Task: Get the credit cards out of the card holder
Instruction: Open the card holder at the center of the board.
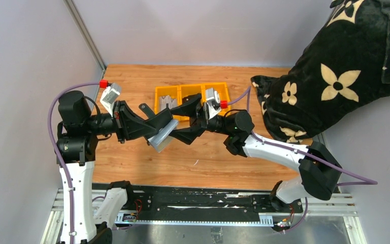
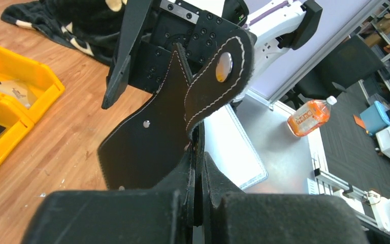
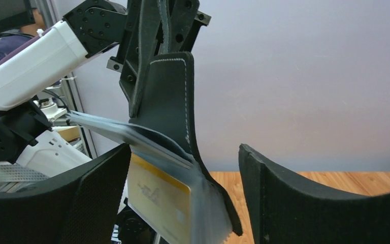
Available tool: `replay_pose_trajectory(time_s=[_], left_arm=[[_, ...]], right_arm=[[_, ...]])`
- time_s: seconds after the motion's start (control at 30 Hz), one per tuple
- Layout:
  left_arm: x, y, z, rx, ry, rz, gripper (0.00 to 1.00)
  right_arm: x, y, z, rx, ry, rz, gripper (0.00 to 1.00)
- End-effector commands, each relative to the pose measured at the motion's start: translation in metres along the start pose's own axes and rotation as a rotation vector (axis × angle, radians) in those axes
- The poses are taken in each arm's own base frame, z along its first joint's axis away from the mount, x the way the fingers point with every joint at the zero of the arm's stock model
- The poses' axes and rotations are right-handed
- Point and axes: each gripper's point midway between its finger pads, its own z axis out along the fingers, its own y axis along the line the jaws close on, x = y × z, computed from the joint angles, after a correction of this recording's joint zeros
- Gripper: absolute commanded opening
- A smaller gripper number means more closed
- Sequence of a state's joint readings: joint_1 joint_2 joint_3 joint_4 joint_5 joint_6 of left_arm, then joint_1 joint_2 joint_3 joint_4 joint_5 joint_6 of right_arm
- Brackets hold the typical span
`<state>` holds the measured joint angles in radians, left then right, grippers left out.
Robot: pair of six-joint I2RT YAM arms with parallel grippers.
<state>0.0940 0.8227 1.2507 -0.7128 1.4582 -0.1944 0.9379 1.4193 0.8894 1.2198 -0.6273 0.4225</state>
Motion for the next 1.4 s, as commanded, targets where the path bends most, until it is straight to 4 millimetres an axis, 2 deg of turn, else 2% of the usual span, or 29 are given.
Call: replay_pose_trajectory(time_s=[0.0, 0.07, 0.13, 0.23, 0.3, 0.33, 0.4, 0.5, 0.57, 0.67, 0.7, 0.93, 1.03, 1.2, 1.27, 1.3, 1.37], left_arm=[[0.001, -0.015, -0.001, 0.052, 0.008, -0.003, 0.00], [0.003, -0.014, -0.001, 0.052, 0.009, -0.007, 0.00], [0.004, -0.013, -0.001, 0.049, 0.009, -0.009, 0.00], [0.003, -0.007, 0.000, 0.017, 0.002, -0.005, 0.01], [0.001, 0.000, 0.000, -0.026, -0.006, 0.007, 0.19], [-0.002, 0.004, 0.000, -0.051, -0.012, 0.019, 0.26], [-0.009, 0.016, -0.001, -0.140, -0.032, 0.044, 0.48], [-0.025, 0.029, -0.004, -0.247, -0.095, 0.092, 0.61], [-0.031, 0.024, -0.004, -0.249, -0.141, 0.097, 0.67], [-0.027, 0.014, -0.001, -0.182, -0.160, 0.095, 0.76], [-0.022, 0.012, 0.000, -0.163, -0.150, 0.087, 0.78], [0.036, 0.015, -0.001, -0.100, -0.010, 0.001, 0.80], [0.044, 0.021, -0.002, -0.124, -0.006, 0.020, 0.75], [0.048, 0.041, -0.005, -0.220, -0.006, 0.059, 0.56], [0.051, 0.050, -0.006, -0.254, -0.003, 0.062, 0.55], [0.054, 0.053, -0.006, -0.267, -0.001, 0.058, 0.62], [0.056, 0.058, -0.008, -0.297, -0.001, 0.072, 0.94]], right_arm=[[-0.013, 0.020, 0.014, -0.115, -0.013, 0.011, 0.78], [-0.016, 0.025, 0.017, -0.148, -0.007, 0.029, 0.72], [-0.017, 0.031, 0.019, -0.178, 0.001, 0.052, 0.61], [-0.017, 0.037, 0.019, -0.216, 0.018, 0.088, 0.29], [-0.016, 0.039, 0.018, -0.221, 0.033, 0.118, 0.04], [-0.015, 0.039, 0.016, -0.220, 0.044, 0.130, 0.00], [-0.011, 0.039, 0.013, -0.210, 0.073, 0.155, 0.00], [-0.002, 0.034, 0.006, -0.177, 0.137, 0.194, 0.00], [0.007, 0.031, 0.002, -0.150, 0.199, 0.220, 0.00], [0.021, 0.026, -0.004, -0.102, 0.304, 0.246, 0.00], [0.019, 0.024, -0.003, -0.096, 0.318, 0.232, 0.00], [0.016, 0.017, -0.003, -0.055, 0.425, 0.251, 0.00], [0.016, 0.015, -0.002, -0.048, 0.480, 0.257, 0.00], [0.015, 0.015, 0.001, -0.060, 0.557, 0.284, 0.00], [0.015, 0.016, 0.001, -0.069, 0.563, 0.289, 0.00], [0.015, 0.017, 0.002, -0.073, 0.562, 0.287, 0.00], [0.014, 0.017, 0.003, -0.076, 0.561, 0.282, 0.00]])
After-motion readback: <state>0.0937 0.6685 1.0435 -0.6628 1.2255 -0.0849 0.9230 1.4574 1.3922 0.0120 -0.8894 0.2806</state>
